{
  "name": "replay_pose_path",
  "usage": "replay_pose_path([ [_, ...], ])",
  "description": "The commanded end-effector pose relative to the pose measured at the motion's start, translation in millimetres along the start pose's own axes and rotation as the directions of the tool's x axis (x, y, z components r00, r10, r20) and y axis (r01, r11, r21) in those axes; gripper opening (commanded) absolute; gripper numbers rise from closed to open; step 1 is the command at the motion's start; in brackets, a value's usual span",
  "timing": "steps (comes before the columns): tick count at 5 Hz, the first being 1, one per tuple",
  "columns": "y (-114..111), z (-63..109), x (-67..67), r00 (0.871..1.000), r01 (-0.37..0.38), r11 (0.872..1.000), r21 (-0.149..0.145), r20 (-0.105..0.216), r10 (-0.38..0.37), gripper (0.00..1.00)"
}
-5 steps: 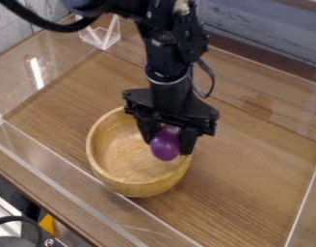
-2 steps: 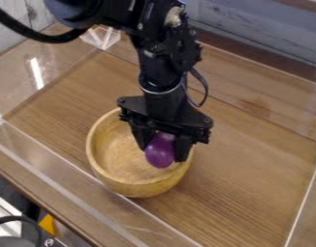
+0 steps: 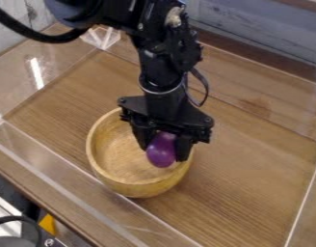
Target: Put the purple eggplant in the brown bowl
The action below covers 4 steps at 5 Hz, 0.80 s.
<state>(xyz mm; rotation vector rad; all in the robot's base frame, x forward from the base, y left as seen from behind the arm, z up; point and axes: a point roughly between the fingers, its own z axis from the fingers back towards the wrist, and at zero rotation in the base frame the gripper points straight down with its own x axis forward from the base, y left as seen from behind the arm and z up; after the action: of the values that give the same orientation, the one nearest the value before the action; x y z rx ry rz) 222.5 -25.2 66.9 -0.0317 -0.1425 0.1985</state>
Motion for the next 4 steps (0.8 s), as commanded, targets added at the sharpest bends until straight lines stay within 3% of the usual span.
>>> replay_pose_path([
  [1,-5.8,6.6,4.9,0.999,0.017,1.000,-0.013,0.035,-0.016,0.00],
  [4,0.9,2.5,-0.5,1.000,0.019,1.000,0.004,0.018,-0.019,0.00],
])
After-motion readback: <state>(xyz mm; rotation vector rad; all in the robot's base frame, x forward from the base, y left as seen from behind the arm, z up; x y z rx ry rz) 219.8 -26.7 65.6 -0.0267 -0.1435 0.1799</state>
